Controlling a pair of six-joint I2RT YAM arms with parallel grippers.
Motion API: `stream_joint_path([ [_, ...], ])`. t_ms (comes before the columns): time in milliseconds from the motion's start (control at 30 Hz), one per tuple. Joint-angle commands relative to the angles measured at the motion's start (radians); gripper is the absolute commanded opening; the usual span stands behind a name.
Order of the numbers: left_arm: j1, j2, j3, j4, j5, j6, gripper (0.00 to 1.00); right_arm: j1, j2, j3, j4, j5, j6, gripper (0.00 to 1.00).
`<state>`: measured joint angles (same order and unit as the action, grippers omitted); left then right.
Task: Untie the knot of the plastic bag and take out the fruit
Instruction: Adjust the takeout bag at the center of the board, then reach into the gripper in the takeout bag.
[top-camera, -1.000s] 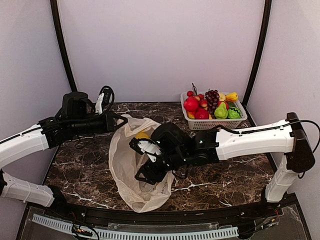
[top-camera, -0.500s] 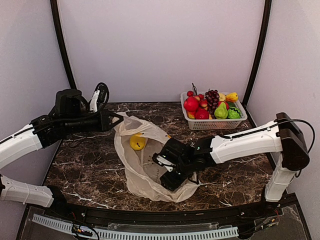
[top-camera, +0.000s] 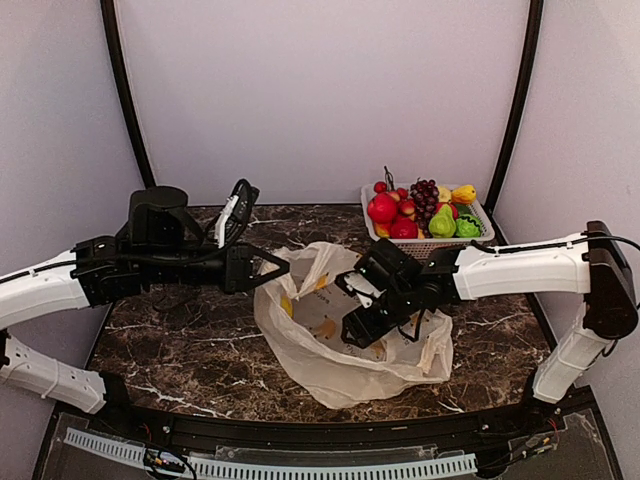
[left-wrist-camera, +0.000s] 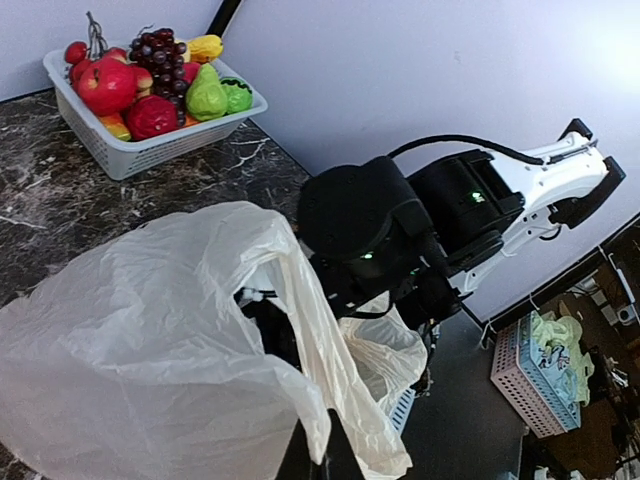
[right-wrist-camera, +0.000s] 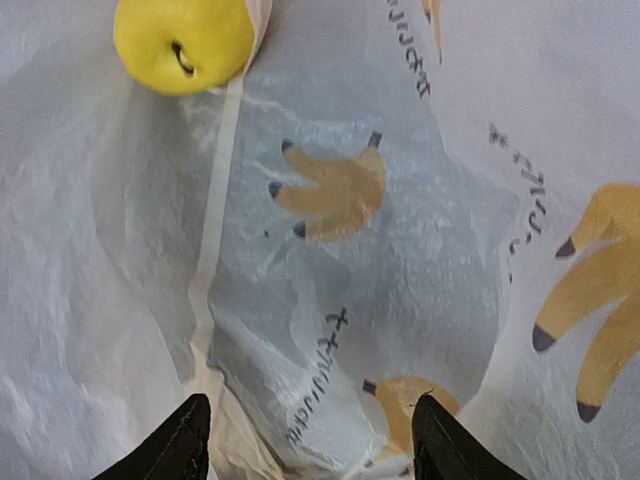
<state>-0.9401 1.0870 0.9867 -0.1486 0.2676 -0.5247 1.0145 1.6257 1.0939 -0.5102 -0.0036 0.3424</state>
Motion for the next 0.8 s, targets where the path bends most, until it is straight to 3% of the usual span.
stream_joint_path([
  [0,-0.12,0.046,0.073,0.137,-0.045,-0.063,0.01,0.002,-0.01,0.023,0.142,-0.145,0.033,0.67],
  [133,-0.196,0.106,0.116,0.162,-0.083,-0.06,0.01,0.005,0.02,0.018,0.235,-0.237,0.078,0.72],
  [300,-0.203,0.11,0.073,0.163,-0.135,-0.071,0.04,0.026,0.047,-0.012,0.332,-0.296,0.13,0.8],
  [567,-0.201,-0.036,-0.005,-0.053,-0.293,-0.082,0.7,0.065,0.07,-0.05,0.368,-0.309,0.155,0.84],
  [667,-0.2,-0.111,-0.031,-0.176,-0.341,-0.126,0.87,0.078,0.064,-0.065,0.379,-0.321,0.161,0.85],
  [767,-0.198,-0.172,-0.087,-0.252,-0.359,-0.182,0.96,0.101,0.061,-0.076,0.381,-0.332,0.16,0.87],
])
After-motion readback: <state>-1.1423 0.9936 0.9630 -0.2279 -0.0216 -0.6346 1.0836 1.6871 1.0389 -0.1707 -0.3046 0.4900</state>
